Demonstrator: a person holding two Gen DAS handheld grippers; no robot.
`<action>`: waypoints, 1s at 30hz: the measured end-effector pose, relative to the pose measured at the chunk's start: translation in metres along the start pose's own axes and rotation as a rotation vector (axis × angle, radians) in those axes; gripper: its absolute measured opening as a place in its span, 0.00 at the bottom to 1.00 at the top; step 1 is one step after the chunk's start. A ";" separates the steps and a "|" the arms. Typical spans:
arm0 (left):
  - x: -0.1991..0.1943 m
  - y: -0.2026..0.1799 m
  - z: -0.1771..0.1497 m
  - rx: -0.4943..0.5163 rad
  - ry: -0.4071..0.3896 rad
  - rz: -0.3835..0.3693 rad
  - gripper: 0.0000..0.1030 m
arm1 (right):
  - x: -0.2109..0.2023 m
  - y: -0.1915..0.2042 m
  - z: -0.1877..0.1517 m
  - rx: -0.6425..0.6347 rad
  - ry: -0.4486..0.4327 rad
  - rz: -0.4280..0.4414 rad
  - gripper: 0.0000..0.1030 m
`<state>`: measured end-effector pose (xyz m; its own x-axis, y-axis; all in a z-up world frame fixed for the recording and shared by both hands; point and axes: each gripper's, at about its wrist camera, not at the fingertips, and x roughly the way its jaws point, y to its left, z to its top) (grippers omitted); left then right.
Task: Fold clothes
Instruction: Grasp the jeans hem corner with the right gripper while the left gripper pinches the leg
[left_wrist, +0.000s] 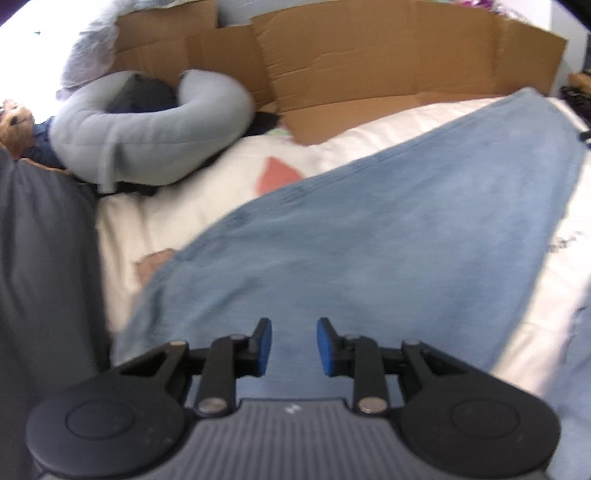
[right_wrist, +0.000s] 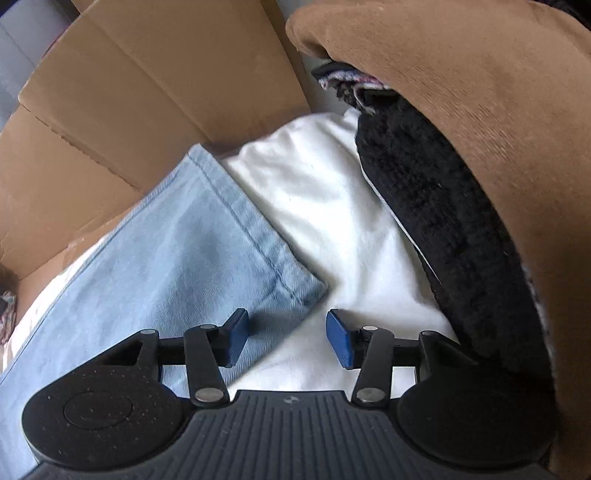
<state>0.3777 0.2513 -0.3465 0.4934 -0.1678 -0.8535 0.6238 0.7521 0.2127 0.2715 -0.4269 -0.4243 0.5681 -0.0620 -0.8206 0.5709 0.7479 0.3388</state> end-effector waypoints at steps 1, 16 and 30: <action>-0.001 -0.009 -0.002 0.002 -0.007 -0.021 0.28 | 0.000 0.000 0.001 0.002 -0.008 0.002 0.51; 0.014 -0.112 -0.021 0.089 -0.046 -0.267 0.21 | -0.020 0.010 0.009 -0.095 -0.051 0.005 0.07; 0.046 -0.156 -0.022 0.114 -0.085 -0.319 0.19 | -0.045 0.031 0.033 -0.122 -0.118 0.043 0.06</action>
<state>0.2898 0.1397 -0.4294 0.3085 -0.4386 -0.8441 0.8157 0.5785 -0.0025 0.2832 -0.4229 -0.3616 0.6603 -0.1001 -0.7443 0.4725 0.8257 0.3081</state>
